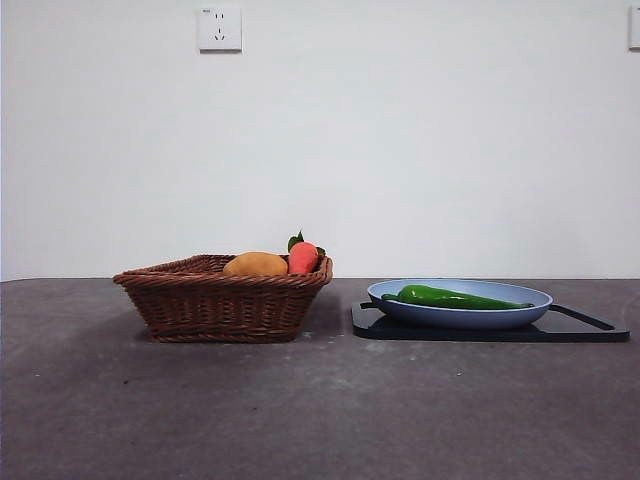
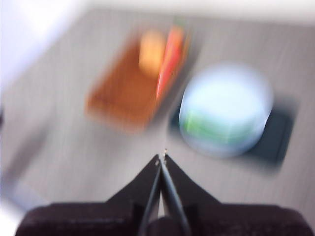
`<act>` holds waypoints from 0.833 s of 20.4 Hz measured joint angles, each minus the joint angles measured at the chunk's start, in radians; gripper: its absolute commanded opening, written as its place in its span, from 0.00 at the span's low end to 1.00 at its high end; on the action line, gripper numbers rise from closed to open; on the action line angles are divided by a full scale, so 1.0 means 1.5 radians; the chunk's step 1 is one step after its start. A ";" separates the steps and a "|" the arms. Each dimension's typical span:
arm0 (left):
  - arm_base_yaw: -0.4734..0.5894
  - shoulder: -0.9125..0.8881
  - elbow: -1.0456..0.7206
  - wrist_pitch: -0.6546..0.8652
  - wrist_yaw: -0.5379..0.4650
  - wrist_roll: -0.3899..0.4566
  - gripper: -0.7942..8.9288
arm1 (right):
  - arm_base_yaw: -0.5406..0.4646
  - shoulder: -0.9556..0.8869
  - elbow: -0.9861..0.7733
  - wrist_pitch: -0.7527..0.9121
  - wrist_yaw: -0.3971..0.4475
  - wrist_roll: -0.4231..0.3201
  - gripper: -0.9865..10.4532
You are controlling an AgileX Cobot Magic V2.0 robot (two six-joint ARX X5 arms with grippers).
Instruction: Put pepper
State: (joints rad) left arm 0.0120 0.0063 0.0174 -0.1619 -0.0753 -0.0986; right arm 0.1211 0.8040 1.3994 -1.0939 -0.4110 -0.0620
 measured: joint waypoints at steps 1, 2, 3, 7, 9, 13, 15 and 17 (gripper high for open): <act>0.000 0.000 0.000 0.000 0.000 0.000 0.09 | -0.017 -0.041 -0.037 0.052 -0.015 0.001 0.10; 0.000 0.000 0.000 0.000 0.000 0.000 0.09 | -0.033 -0.086 -0.084 0.104 -0.016 0.001 0.10; 0.000 0.000 0.000 0.000 0.000 0.000 0.09 | -0.044 -0.129 -0.138 0.156 -0.012 0.001 0.10; 0.000 0.000 0.000 0.000 0.000 0.000 0.09 | -0.055 -0.270 -0.393 0.393 0.097 0.011 0.10; 0.000 0.000 0.000 0.000 0.000 0.000 0.09 | -0.055 -0.317 -0.485 0.481 0.115 0.027 0.10; 0.000 0.000 0.000 0.000 0.000 0.000 0.09 | -0.055 -0.390 -0.627 0.605 0.172 0.051 0.10; 0.000 0.000 0.000 0.000 0.000 0.000 0.09 | -0.055 -0.419 -0.684 0.635 0.188 0.057 0.10; 0.000 0.000 0.000 0.000 0.000 0.000 0.09 | -0.055 -0.441 -0.727 0.642 0.189 0.061 0.10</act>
State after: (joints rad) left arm 0.0120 0.0063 0.0174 -0.1619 -0.0753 -0.0986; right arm 0.0387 0.1421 0.3088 -0.1314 -0.1268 0.0299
